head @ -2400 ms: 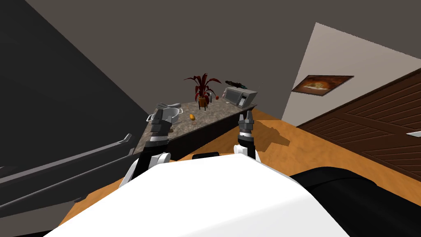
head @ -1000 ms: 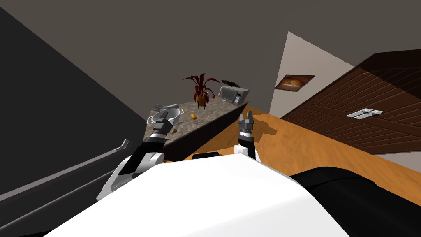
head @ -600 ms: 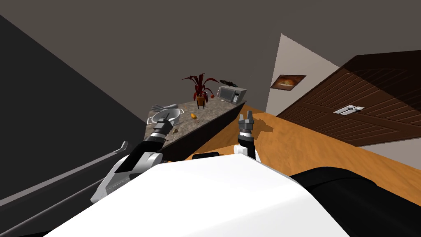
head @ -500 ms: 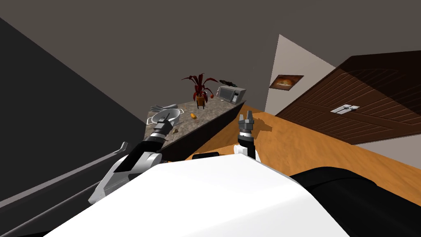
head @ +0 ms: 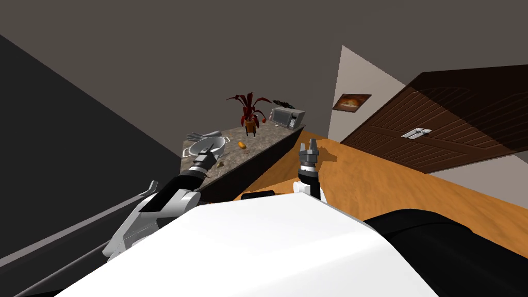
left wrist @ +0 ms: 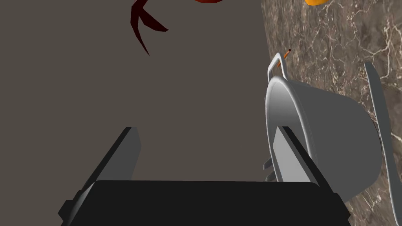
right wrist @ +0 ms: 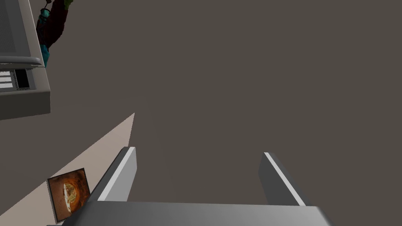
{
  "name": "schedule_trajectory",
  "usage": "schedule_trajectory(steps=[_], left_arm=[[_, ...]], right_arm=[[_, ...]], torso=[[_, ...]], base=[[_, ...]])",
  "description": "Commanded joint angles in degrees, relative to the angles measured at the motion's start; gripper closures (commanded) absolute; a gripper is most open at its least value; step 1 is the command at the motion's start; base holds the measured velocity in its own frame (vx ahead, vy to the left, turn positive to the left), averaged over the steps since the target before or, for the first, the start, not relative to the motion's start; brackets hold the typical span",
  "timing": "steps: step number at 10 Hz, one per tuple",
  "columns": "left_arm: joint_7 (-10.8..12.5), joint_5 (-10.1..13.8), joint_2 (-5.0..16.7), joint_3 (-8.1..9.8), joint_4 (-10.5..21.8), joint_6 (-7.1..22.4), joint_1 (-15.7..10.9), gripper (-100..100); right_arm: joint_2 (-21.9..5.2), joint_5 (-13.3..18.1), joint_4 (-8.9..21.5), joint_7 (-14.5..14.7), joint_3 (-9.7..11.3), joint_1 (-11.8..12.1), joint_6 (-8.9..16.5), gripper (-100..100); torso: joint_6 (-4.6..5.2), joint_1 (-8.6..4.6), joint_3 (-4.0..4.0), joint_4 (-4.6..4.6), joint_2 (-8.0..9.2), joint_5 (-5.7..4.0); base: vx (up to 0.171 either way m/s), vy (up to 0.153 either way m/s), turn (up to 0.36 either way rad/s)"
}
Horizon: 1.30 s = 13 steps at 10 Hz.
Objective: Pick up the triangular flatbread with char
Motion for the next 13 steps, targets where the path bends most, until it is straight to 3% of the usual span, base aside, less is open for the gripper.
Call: schedule_trajectory(steps=[1, 6, 13], left_arm=[[0.3, 0.4, 0.5, 0.17, 0.2, 2.5, -0.1, -100], [1.5, 2.8, 3.3, 1.66, 0.1, 11.0, -0.5, -100], [2.3, 5.1, 5.6, 3.34, 0.9, 22.3, -1.0, -100]], right_arm=[[0.0, 0.0, 0.0, 0.0, 0.0, 0.0, 0.0, 0], [0.0, 0.0, 0.0, 0.0, 0.0, 0.0, 0.0, 0], [0.0, 0.0, 0.0, 0.0, 0.0, 0.0, 0.0, 0]], torso=[[0.00, 0.00, 0.00, 0.00, 0.00, 0.00], [-0.03, -0.11, 0.00, 0.00, -0.01, -0.01], [-0.01, -0.18, -0.04, -0.02, -0.08, -0.03]], base=[[-0.028, 0.070, -0.061], [-0.030, 0.042, -0.096], [-0.014, 0.026, -0.082]])
